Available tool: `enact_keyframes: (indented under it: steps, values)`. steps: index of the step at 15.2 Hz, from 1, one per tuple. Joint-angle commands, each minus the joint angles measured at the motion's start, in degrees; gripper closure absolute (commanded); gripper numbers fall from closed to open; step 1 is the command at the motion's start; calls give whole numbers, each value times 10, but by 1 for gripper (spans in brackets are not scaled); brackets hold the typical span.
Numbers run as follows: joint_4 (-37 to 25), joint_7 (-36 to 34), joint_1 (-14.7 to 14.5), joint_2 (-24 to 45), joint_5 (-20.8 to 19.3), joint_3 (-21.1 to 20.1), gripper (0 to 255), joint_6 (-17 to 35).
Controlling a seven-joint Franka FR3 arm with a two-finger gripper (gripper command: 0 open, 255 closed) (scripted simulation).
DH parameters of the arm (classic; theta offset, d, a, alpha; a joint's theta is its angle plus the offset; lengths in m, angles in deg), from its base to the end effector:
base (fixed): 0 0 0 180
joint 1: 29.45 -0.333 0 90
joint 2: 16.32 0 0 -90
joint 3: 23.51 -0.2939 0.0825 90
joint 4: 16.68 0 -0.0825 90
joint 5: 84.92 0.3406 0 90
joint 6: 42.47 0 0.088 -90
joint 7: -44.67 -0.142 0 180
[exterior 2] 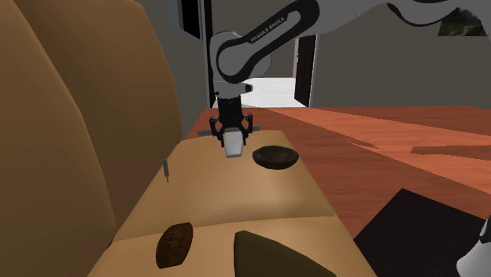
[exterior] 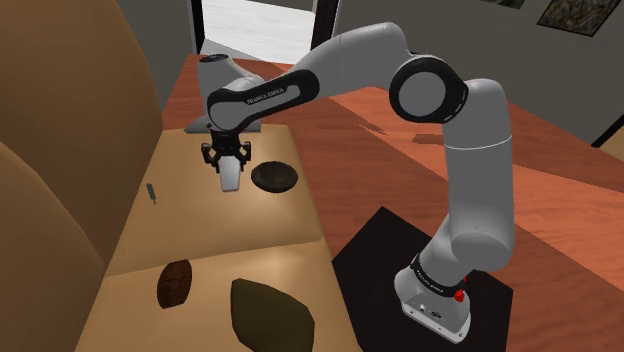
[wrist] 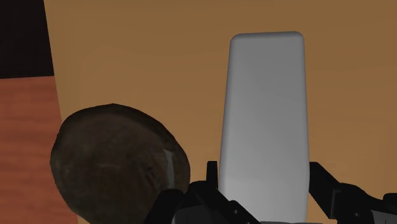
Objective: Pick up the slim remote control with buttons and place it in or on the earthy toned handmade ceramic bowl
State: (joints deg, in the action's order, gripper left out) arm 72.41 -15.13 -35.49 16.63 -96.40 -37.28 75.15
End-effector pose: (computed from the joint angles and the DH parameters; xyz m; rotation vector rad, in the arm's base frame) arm 0.6130 0.1840 0.2837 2.9183 -0.9559 -0.0253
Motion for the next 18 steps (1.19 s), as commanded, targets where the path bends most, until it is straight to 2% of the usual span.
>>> enact_keyframes:
  steps: [1,5,12,17,18]
  values:
    - [-7,3,1,-5,2,-1,255,-12]
    - [-18,6,2,-16,6,-3,255,-34]
    - [140,74,70,-121,26,7,255,27]
    - [229,136,116,-183,40,22,255,60]
    - [231,134,115,-179,39,23,255,66]
